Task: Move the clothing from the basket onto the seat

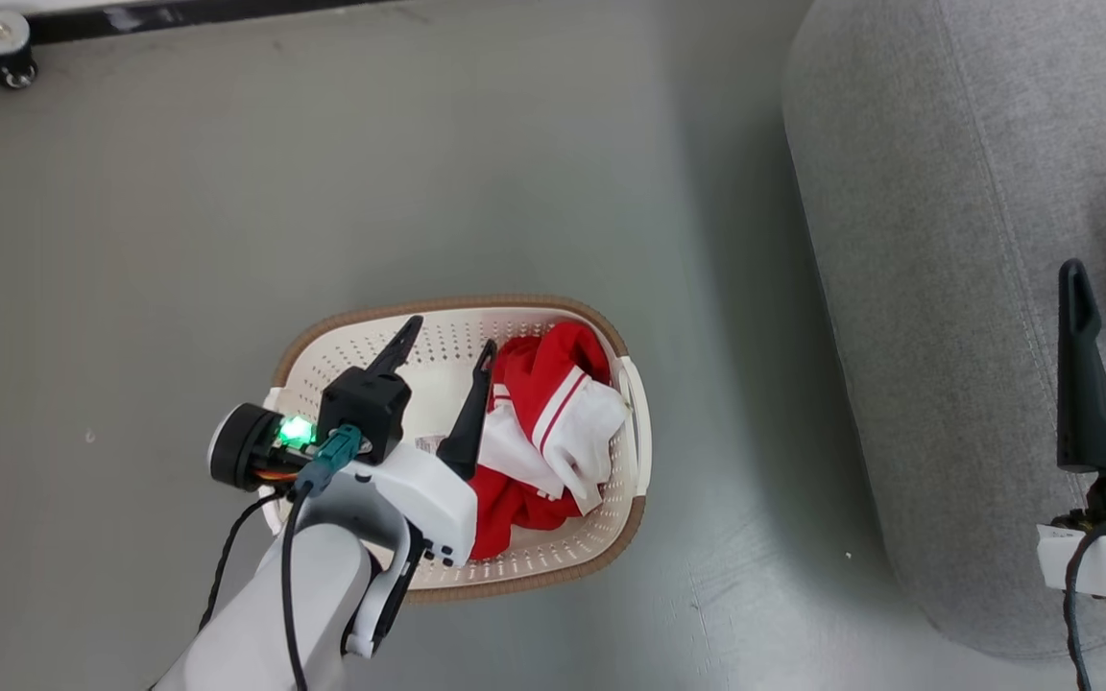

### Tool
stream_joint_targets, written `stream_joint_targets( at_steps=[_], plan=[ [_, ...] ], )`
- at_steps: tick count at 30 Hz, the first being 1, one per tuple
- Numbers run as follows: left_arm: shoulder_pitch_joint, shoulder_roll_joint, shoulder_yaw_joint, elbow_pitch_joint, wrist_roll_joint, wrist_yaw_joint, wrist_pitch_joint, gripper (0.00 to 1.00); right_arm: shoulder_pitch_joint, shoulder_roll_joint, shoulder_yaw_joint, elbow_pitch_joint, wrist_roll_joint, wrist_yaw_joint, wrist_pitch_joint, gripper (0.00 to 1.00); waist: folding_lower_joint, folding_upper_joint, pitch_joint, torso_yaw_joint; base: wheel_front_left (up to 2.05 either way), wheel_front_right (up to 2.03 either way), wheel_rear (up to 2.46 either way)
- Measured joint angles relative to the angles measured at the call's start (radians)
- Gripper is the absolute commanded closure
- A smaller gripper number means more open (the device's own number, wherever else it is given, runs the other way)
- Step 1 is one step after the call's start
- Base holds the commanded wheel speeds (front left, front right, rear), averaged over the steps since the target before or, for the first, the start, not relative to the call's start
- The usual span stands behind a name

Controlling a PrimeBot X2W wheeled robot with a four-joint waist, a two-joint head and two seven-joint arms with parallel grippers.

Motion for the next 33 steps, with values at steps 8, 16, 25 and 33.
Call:
stream_joint_targets(
  at_steps=[8,16,25,33],
  plan=[
    [-0.049,-0.024,-0.016,0.060,0.009,-0.015,0.000,0.00,-0.040,-0.001,0.000,-0.013,0.000,0.000,-0.018,0.00,0.0000,0.0000,0.056,-0.007,0.00,0.00,0.00],
    [-0.087,-0.045,-0.027,0.132,0.014,-0.035,0.001,0.00,-0.070,-0.001,-0.001,-0.024,0.000,0.000,-0.039,0.00,0.0000,0.0000,0.107,-0.014,0.00,0.00,0.00],
    [-0.117,-0.067,-0.035,0.199,0.012,-0.059,0.002,0.00,-0.084,-0.001,-0.001,-0.031,0.000,0.000,-0.067,0.00,0.0001,0.0000,0.152,-0.026,0.00,0.00,0.00],
    [-0.161,-0.084,-0.040,0.261,0.012,-0.077,0.001,0.00,-0.117,-0.001,-0.008,-0.027,0.000,0.000,-0.089,0.00,0.0000,0.0000,0.189,-0.044,0.00,0.00,0.00]
  ],
)
